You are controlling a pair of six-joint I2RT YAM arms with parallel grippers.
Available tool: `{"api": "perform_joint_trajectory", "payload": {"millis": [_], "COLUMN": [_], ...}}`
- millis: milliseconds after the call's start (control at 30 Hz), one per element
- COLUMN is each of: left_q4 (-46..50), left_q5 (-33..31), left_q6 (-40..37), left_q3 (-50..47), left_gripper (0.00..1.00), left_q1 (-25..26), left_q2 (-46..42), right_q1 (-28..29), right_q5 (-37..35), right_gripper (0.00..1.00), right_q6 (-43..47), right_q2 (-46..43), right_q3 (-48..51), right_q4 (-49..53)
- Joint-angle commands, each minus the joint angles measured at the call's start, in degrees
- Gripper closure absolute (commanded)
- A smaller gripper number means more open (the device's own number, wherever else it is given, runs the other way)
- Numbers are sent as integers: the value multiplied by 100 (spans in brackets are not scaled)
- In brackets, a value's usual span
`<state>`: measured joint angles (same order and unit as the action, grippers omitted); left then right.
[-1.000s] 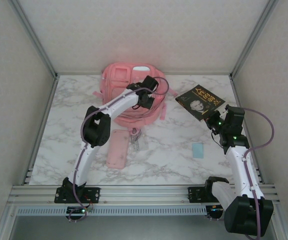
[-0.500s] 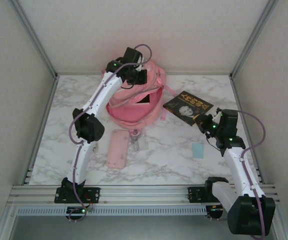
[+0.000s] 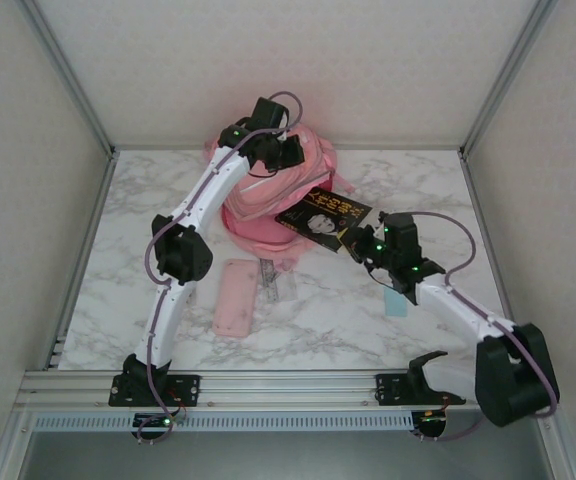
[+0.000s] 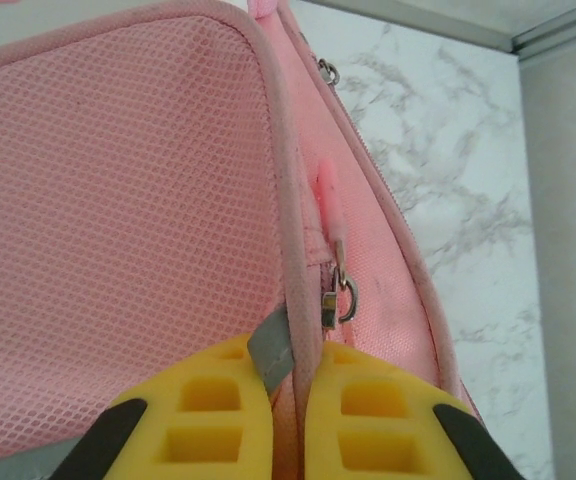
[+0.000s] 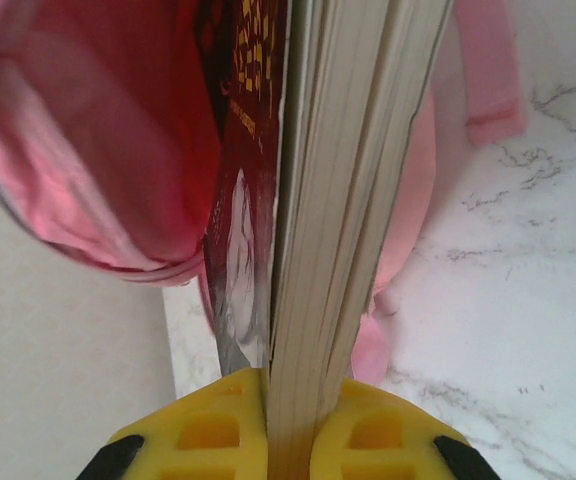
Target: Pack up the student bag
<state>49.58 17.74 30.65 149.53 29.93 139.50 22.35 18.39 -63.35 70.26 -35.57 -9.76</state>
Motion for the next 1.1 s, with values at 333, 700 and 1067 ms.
{"api": "perform_joint_trajectory", "payload": {"millis": [333,700,1067], "left_q4": [-1143,-1153,-1398], "left_q5": [558,562,575], "left_q6": [957,1117,1210], "left_q3": [263,203,-2], "left_gripper": [100,100,100], "left_q1": [74,173,94], "left_q2": [-80,-239,-214], "right_q1": [1254,1340,1394], "right_q5": [-2810,-4007,-3724], "right_gripper": [100,100,39], "right_q6": [404,-955,-2632], "right_q2": [2507,5189,4676], "right_q3": [-1245,-3132,-2895], "right_q4": [-3504,-4674,-2896]}}
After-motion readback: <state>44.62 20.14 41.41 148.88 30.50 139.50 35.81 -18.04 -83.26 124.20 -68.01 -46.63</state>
